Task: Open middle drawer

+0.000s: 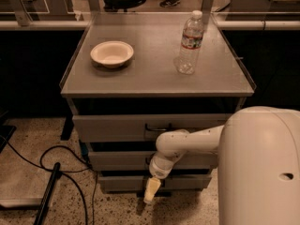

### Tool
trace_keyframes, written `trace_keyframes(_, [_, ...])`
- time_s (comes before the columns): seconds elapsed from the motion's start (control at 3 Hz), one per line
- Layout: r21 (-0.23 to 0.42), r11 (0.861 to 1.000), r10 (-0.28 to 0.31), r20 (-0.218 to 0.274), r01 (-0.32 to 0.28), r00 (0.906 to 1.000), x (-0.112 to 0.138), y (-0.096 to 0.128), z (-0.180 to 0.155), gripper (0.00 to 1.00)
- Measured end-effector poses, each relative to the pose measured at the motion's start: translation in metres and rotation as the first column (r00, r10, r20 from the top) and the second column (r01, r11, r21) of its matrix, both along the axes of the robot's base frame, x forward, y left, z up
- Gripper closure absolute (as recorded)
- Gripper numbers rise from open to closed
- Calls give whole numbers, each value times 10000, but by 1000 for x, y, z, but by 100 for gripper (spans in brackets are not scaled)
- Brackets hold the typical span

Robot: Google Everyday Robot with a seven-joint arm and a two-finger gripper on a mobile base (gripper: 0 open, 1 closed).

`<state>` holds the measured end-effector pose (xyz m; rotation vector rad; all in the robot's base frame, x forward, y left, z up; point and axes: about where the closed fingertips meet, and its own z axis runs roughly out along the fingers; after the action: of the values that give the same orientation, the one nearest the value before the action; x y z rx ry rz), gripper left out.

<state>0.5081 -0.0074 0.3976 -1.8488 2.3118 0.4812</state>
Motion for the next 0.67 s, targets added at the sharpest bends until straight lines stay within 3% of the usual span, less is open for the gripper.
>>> trace_keyframes(0.67, [255, 9994, 260, -670, -243, 9974, -28, 4, 4, 0])
